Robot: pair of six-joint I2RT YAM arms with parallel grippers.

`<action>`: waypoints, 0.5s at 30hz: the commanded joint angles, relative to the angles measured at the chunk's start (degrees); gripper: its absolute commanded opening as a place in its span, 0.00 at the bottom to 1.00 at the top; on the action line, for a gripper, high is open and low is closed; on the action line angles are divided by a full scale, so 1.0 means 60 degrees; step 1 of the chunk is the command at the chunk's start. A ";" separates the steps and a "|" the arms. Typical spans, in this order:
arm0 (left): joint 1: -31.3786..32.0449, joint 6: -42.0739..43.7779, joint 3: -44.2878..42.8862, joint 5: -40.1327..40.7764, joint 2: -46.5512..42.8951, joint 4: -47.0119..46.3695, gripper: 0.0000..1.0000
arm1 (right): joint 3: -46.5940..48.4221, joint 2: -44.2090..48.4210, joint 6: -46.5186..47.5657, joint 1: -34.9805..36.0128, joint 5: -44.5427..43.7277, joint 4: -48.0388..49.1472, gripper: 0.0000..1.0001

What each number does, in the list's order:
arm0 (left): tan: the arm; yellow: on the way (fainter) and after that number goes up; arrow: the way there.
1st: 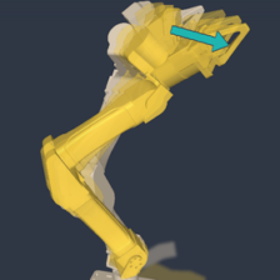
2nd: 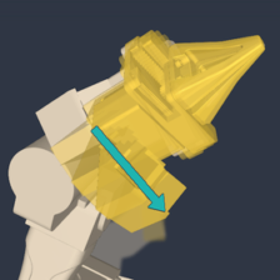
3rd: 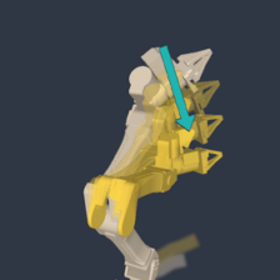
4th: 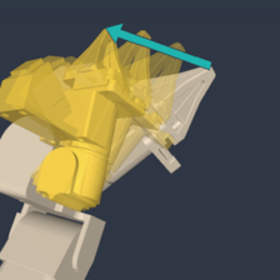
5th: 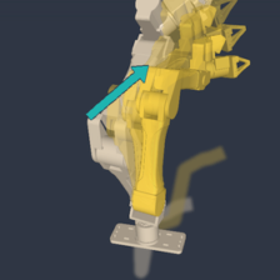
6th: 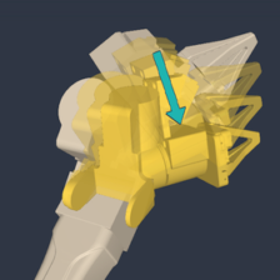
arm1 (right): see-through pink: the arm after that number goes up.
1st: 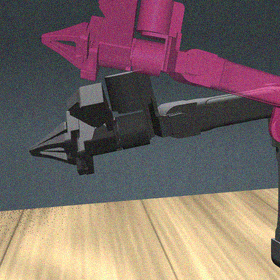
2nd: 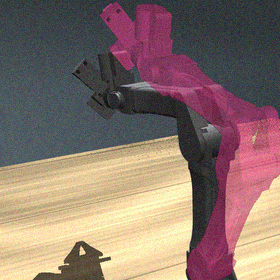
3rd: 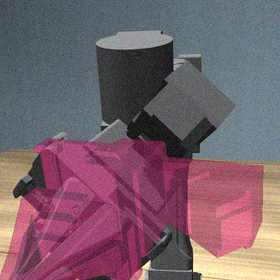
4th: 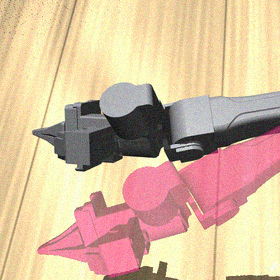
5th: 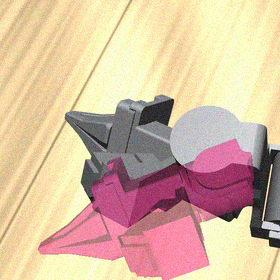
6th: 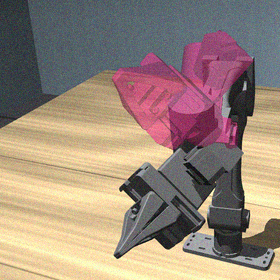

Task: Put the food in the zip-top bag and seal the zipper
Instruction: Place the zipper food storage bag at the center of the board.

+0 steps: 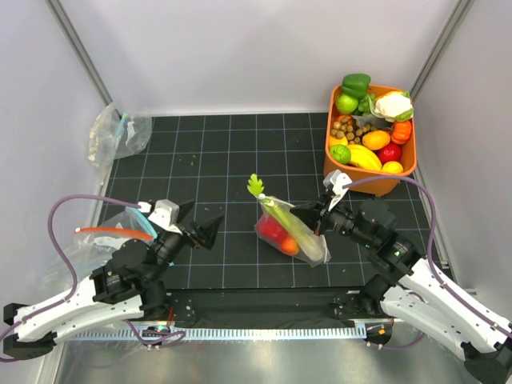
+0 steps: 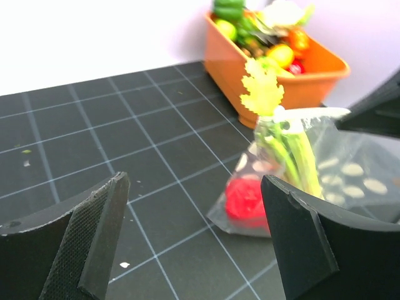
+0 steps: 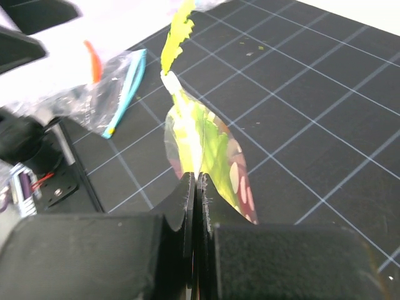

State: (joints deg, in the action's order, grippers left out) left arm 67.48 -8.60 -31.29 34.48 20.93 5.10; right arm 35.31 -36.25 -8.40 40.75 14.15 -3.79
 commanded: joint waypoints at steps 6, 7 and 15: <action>-0.0012 -0.0207 0.0264 0.1563 -0.0150 -0.0704 1.00 | 0.0558 -0.1251 0.0140 -0.0010 -0.2020 0.1306 0.01; -0.0012 -0.0236 0.0249 0.1563 -0.0061 -0.0704 1.00 | 0.0676 -0.1413 0.0199 -0.0010 -0.2210 0.1277 0.01; -0.0027 -0.0339 -0.0015 0.1695 0.0876 -0.0543 1.00 | 0.1190 -0.2877 0.0302 -0.0799 -0.3223 0.1715 0.01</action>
State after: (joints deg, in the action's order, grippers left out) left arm 67.48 -9.47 -29.76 42.68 24.67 3.68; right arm 39.75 -51.72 -7.35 38.26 -1.04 1.52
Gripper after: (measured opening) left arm 0.996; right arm 0.044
